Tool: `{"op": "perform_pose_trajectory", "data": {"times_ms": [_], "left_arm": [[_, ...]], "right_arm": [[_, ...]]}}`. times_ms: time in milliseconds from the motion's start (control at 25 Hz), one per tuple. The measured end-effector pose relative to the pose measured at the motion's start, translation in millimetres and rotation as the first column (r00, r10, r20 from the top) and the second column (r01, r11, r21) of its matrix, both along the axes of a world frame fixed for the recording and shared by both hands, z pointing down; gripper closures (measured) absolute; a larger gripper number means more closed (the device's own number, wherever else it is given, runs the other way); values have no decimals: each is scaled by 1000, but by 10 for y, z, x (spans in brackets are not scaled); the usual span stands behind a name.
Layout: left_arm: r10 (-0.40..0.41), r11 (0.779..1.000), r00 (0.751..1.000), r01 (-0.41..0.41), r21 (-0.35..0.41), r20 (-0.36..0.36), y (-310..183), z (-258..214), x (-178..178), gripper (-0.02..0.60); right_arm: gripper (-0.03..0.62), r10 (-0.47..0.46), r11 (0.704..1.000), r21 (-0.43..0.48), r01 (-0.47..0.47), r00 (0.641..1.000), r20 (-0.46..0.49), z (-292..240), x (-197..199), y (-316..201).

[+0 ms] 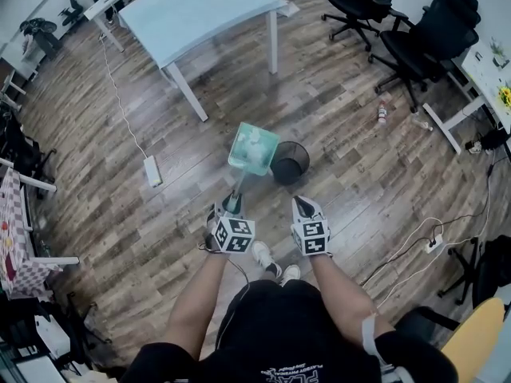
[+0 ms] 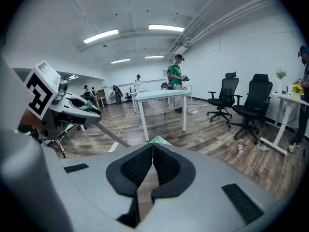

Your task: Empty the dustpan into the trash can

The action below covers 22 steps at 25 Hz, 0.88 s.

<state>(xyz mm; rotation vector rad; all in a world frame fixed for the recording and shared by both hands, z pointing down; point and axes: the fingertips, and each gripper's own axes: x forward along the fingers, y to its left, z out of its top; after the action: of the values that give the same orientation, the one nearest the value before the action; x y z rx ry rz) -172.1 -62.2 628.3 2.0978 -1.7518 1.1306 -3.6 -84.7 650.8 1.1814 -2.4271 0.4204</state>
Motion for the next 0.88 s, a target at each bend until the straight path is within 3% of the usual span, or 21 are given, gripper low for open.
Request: {"op": "perform_pose_trajectory", "data": {"times_ms": [80, 200, 400, 520, 760, 880], "left_arm": [[85, 996, 992, -86, 11, 90, -17, -13, 162, 486], [210, 976, 952, -217, 5, 223, -19, 6, 413, 486], [392, 910, 824, -414, -39, 409, 69, 84, 708, 486], [463, 869, 749, -489, -76, 474, 157, 156, 807, 486], [536, 815, 650, -565, -129, 538, 304, 304, 967, 486], [575, 778, 582, -607, -163, 574, 365, 369, 1013, 486]], "right_arm": [[568, 7, 1000, 4, -7, 1000, 5, -18, 63, -4], [568, 18, 1000, 1, -18, 1000, 12, -18, 145, -11], [568, 34, 999, -2, -34, 999, 29, -15, 189, -19], [568, 40, 999, -2, -40, 998, 39, -19, 195, -32], [568, 49, 999, -4, -49, 998, 45, -3, 247, -62], [568, 57, 998, -6, -57, 997, 49, -12, 263, -76]]}}
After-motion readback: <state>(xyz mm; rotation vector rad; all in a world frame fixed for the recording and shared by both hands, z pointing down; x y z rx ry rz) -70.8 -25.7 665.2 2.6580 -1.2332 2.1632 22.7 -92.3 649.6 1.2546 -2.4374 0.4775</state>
